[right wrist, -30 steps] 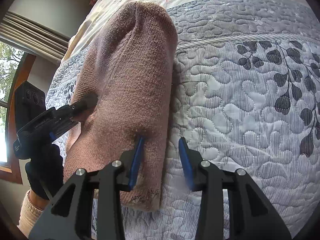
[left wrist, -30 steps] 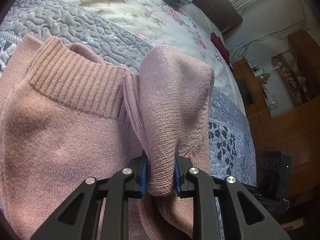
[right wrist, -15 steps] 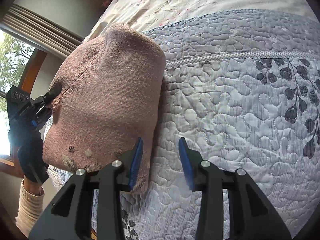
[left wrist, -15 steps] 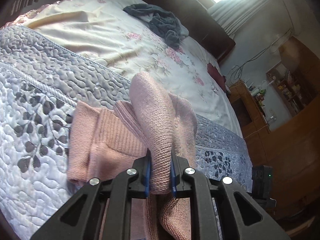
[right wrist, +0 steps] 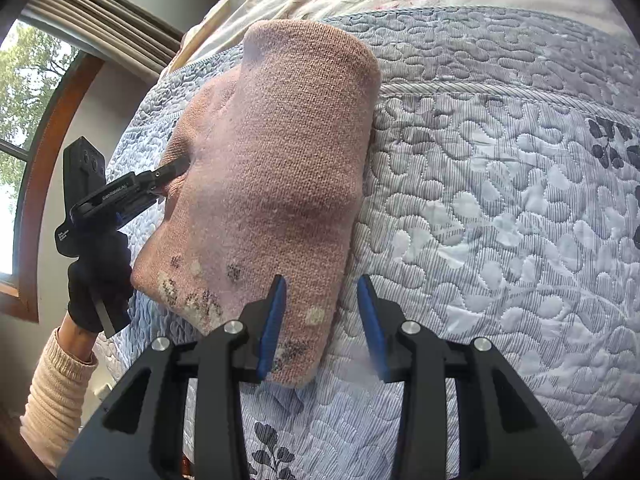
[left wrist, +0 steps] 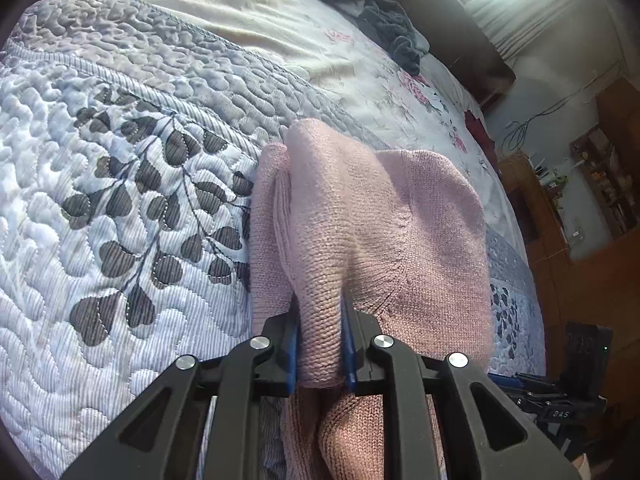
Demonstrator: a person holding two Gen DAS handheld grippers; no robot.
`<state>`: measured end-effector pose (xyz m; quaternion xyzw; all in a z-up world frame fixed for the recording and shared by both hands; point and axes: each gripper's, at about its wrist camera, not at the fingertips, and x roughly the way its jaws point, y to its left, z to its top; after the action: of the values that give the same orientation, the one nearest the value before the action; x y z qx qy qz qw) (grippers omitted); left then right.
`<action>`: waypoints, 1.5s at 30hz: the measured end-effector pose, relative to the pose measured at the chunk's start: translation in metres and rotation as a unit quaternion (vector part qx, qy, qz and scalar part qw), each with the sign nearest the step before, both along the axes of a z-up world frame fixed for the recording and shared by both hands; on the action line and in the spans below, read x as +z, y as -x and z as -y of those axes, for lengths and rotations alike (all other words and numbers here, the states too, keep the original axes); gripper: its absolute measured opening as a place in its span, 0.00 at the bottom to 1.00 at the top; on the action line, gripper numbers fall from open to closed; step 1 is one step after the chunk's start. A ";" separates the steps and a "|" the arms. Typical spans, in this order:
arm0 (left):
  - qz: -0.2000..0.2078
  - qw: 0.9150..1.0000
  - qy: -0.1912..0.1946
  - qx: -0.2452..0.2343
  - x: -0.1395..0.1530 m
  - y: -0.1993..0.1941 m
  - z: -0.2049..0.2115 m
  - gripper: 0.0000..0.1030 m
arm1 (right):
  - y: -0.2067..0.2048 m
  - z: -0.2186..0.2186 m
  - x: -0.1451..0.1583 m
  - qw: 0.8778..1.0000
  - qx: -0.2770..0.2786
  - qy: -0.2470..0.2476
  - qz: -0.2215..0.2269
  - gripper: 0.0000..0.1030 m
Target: Fold small clothes
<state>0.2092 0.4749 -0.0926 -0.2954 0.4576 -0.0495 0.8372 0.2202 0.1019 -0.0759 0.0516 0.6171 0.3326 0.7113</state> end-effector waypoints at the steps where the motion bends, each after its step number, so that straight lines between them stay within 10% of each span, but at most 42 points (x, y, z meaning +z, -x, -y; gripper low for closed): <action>1: 0.000 1.000 -0.005 -0.003 0.005 0.005 0.000 0.20 | 0.000 -0.001 -0.001 1.000 -0.001 -0.002 -0.003 0.37; 13: -0.029 0.999 -0.009 -0.041 0.014 0.092 0.036 0.33 | 0.028 -0.012 -0.026 0.998 -0.007 -0.024 -0.061 0.60; 14: -0.033 0.998 -0.017 -0.041 0.011 0.092 0.038 0.15 | 0.028 -0.012 -0.030 0.997 -0.012 -0.029 -0.077 0.54; 17: -0.041 0.998 -0.023 -0.040 0.007 0.091 0.041 0.09 | 0.028 -0.012 -0.034 0.994 -0.018 -0.037 -0.098 0.22; 29: -0.061 0.994 -0.062 -0.067 -0.009 0.090 0.054 0.09 | 0.028 -0.016 -0.042 0.996 -0.011 -0.014 -0.086 0.20; 40: -0.025 0.999 -0.037 -0.013 0.030 0.053 0.015 0.58 | 0.007 -0.012 -0.006 0.998 -0.011 -0.041 -0.036 0.37; 45: -0.040 0.999 -0.003 0.006 0.016 0.020 0.000 0.59 | -0.009 -0.013 -0.007 0.998 -0.021 -0.050 -0.035 0.37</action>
<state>0.1897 0.4748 -0.0770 -0.2972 0.4891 -0.0310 0.8194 0.2289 0.1152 -0.0827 0.1118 0.6228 0.3458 0.6929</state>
